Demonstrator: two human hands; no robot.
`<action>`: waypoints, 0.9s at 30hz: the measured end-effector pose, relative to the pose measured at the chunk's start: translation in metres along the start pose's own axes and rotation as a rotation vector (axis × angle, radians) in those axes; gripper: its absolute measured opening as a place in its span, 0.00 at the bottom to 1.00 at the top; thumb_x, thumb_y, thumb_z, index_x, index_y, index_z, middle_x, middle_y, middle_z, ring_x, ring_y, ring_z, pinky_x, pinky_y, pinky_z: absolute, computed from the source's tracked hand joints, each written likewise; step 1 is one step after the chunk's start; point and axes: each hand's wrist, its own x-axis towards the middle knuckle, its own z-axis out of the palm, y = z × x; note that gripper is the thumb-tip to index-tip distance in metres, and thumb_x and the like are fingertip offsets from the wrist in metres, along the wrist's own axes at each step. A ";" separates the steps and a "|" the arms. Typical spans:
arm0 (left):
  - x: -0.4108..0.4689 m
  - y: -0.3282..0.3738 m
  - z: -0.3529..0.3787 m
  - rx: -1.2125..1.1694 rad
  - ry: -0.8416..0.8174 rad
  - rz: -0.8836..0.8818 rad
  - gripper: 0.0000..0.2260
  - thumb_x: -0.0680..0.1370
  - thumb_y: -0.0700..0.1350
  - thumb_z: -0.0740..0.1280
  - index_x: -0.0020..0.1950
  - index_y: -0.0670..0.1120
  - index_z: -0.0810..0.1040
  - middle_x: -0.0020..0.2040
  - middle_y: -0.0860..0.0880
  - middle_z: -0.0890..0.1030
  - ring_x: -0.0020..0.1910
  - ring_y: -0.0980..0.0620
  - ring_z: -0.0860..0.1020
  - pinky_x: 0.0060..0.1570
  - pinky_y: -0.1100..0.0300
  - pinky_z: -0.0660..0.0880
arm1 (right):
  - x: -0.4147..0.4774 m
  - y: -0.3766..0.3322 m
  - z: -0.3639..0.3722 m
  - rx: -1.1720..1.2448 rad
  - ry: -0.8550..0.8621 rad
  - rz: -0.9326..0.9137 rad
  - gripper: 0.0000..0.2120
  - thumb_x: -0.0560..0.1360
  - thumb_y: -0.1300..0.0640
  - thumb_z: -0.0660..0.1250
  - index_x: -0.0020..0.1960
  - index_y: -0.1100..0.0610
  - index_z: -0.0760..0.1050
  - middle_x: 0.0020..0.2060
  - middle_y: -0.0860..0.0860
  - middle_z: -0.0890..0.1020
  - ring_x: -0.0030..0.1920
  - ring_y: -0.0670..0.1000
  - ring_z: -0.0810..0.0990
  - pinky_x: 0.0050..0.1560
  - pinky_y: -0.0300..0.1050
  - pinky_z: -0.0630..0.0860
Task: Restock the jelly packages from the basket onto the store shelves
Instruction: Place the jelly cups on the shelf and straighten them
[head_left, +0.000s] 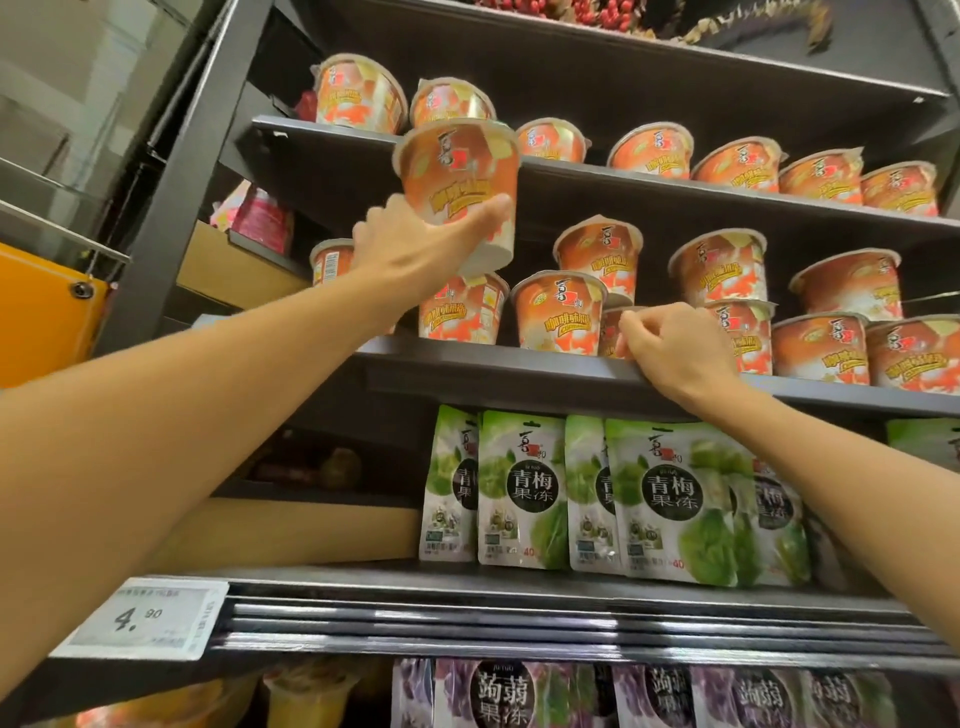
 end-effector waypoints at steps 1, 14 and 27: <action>0.007 0.007 0.005 0.037 0.013 0.001 0.48 0.62 0.78 0.63 0.72 0.47 0.67 0.67 0.47 0.73 0.67 0.46 0.72 0.66 0.45 0.71 | 0.000 0.000 0.001 -0.011 0.028 -0.001 0.23 0.79 0.52 0.58 0.30 0.60 0.77 0.27 0.57 0.79 0.30 0.59 0.78 0.29 0.44 0.67; 0.037 0.025 0.077 0.399 0.255 0.083 0.48 0.61 0.75 0.68 0.68 0.41 0.67 0.64 0.42 0.75 0.66 0.41 0.71 0.66 0.47 0.65 | -0.003 -0.001 0.002 0.052 0.078 0.020 0.24 0.77 0.51 0.59 0.25 0.59 0.72 0.21 0.56 0.74 0.22 0.53 0.68 0.26 0.41 0.60; 0.033 0.023 0.077 0.527 0.210 0.017 0.54 0.67 0.76 0.60 0.79 0.41 0.49 0.73 0.38 0.67 0.74 0.36 0.62 0.72 0.41 0.55 | -0.001 0.002 0.002 0.084 0.106 -0.010 0.23 0.77 0.52 0.60 0.27 0.61 0.74 0.23 0.59 0.77 0.24 0.58 0.73 0.25 0.44 0.65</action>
